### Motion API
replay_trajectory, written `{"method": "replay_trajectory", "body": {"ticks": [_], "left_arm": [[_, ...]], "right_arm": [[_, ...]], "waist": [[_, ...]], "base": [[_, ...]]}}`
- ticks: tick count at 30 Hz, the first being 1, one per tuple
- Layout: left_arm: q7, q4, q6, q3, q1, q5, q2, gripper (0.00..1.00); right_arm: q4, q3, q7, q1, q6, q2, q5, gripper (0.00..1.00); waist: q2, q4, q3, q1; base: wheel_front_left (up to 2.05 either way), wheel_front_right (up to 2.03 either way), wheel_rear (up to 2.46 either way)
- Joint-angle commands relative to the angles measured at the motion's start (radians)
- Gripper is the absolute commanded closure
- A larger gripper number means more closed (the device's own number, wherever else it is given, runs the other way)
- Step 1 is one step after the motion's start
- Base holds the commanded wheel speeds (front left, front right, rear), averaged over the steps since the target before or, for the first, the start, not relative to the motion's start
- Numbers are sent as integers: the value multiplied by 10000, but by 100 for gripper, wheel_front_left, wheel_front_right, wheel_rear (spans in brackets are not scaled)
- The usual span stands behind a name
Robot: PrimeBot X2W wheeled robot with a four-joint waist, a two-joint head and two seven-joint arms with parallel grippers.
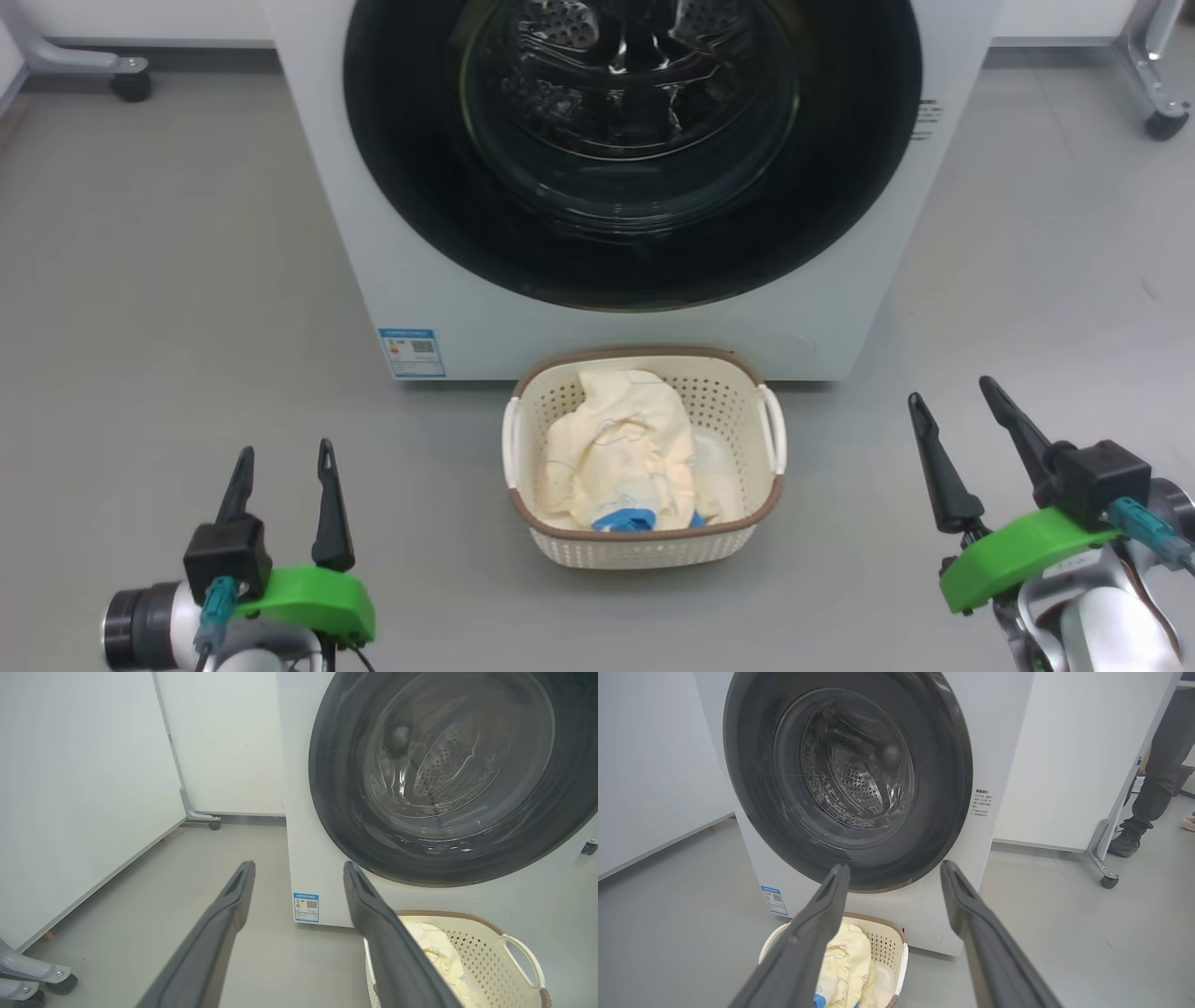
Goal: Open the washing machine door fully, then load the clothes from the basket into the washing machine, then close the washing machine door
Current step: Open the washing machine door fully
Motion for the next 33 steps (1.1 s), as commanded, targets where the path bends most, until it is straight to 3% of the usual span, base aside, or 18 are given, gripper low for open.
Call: {"method": "replay_trajectory", "body": {"ticks": [1,23,33], "left_arm": [[-139,-383,35,269,-383,-59,145,0],[-139,-738,16,258,-431,-110,99,0],[-139,-857,-84,241,-313,3,96,0]], "right_arm": [[-353,160,-78,-360,44,-147,-29,0],[-320,48,-85,-452,44,-158,41,0],[-247,24,-128,-474,44,-139,28,0]], "waist": [[-1,-12,8,0],[-1,-143,121,0],[-1,-202,67,0]], "base": [[123,123,-246],[121,121,-242],[58,58,-117]]}}
